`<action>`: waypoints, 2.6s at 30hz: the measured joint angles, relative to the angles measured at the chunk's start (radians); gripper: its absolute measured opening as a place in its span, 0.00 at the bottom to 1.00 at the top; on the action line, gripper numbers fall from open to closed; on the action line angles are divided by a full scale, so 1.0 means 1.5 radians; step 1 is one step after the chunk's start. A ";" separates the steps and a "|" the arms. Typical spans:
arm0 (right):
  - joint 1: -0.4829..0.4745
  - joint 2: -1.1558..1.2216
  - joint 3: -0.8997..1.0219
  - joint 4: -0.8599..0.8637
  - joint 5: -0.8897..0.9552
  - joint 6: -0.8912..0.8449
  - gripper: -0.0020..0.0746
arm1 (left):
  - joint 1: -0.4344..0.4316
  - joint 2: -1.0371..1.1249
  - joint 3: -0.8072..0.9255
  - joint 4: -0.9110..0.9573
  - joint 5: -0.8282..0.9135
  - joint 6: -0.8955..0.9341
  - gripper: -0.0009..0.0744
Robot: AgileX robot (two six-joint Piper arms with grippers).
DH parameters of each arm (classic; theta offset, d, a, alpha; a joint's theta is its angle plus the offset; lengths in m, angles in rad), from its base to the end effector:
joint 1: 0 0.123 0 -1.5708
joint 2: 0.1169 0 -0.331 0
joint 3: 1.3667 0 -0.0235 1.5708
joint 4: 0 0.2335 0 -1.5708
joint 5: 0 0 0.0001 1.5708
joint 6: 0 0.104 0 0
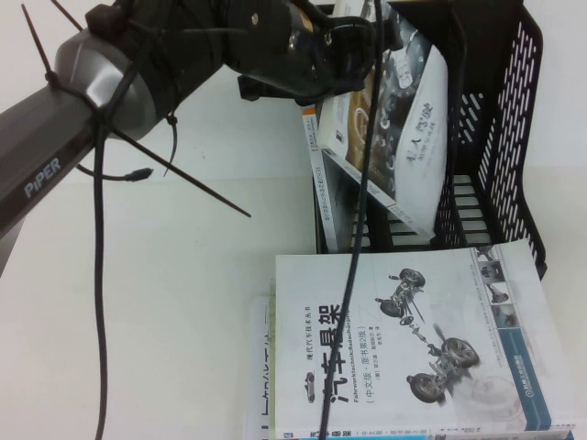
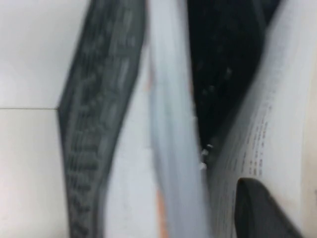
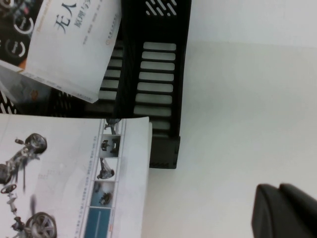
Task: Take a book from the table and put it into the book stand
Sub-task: Place the book on the book shelf
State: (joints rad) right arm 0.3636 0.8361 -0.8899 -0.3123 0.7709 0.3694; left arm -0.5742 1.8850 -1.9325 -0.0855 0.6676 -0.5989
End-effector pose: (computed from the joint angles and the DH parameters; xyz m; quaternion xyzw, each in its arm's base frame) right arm 0.1197 0.0217 0.3910 -0.0478 0.8807 0.0231 0.4708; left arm 0.3799 -0.2523 0.4257 -0.0267 0.8673 -0.3073 0.3908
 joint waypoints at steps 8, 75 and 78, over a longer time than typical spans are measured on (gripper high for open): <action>0.000 0.000 0.000 0.011 -0.001 0.000 0.03 | -0.001 0.001 -0.013 0.097 0.020 -0.077 0.14; 0.000 0.000 0.000 0.083 -0.015 -0.073 0.03 | -0.054 0.055 -0.221 0.173 0.230 -0.147 0.14; 0.000 0.000 0.000 0.086 -0.015 -0.079 0.03 | -0.054 0.068 -0.221 0.172 0.224 -0.151 0.14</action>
State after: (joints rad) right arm 0.3636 0.8361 -0.8899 -0.1828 0.7481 0.2514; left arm -0.6547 1.9876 -2.2641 0.1725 1.0033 -0.8246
